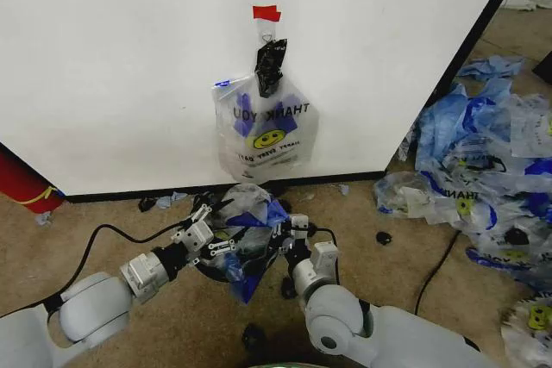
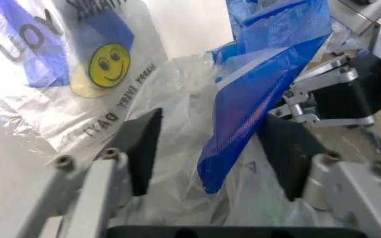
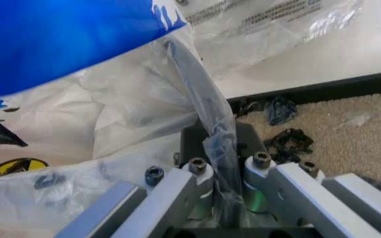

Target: Pick up the garbage bag from the wall and place it over the trash bin.

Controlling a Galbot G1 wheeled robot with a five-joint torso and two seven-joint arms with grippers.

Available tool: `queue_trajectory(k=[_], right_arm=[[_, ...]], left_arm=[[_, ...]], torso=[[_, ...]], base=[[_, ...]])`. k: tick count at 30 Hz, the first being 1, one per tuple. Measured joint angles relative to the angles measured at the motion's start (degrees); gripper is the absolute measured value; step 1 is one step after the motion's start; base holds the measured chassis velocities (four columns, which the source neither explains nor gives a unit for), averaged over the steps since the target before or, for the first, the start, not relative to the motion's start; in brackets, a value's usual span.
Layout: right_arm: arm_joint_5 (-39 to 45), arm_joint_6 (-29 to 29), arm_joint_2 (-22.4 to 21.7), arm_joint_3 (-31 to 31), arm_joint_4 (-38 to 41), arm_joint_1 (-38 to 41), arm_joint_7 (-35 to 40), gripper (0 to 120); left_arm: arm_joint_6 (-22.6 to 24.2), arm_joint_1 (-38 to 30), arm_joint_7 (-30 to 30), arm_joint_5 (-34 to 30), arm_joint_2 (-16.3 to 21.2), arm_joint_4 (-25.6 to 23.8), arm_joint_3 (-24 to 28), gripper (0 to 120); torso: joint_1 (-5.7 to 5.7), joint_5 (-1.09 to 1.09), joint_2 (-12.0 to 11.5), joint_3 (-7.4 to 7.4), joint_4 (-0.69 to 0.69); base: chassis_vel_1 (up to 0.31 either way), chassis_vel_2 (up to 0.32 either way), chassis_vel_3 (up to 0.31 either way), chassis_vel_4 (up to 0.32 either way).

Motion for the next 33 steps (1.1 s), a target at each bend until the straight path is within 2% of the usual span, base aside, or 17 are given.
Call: queue_trajectory(k=[10,11,15,22,33], right_arm=[[-0.8,0.1,0.1,0.0,-0.8,-0.6,-0.2,0],[-0.8,0.1,0.1,0.0,-0.8,-0.6,-0.2,0],[-1.0,0.1,0.0,0.0,-0.9,-0.9,-0.3,0],[-1.0,0.1,-0.8,-0.7,-0.5,-1.8,-0.6,0],[-3.0,1.2,-5.8,-0.7,2.0,-6.9,-3.7,0]], left_arm=[[-0.8,0.0,-0.4,-0.3,0.1,0.2,-0.1,15],[-0.8,0.0,-0.4,-0.3,0.1,0.2,-0.1,15],[-0.9,-0.3,-0.5,-1.4,0.4,-0.1,-0.2,0],[-0.9,-0.6,-0.9,-2.4,0.7,-0.3,-0.4,0],[-1.6,-0.8,-1.3,-3.1,1.2,1.5,-0.8,0]], torso=[[0.00,0.00,0.0,0.00,0.00],[0.00,0.00,0.0,0.00,0.00],[0.00,0.00,0.0,0.00,0.00],[0.00,0.00,0.0,0.00,0.00],[0.00,0.00,0.0,0.00,0.00]], base=[[0.000,0.000,0.000,0.000],[0.000,0.000,0.000,0.000],[0.000,0.000,0.000,0.000],[0.000,0.000,0.000,0.000],[0.000,0.000,0.000,0.000]])
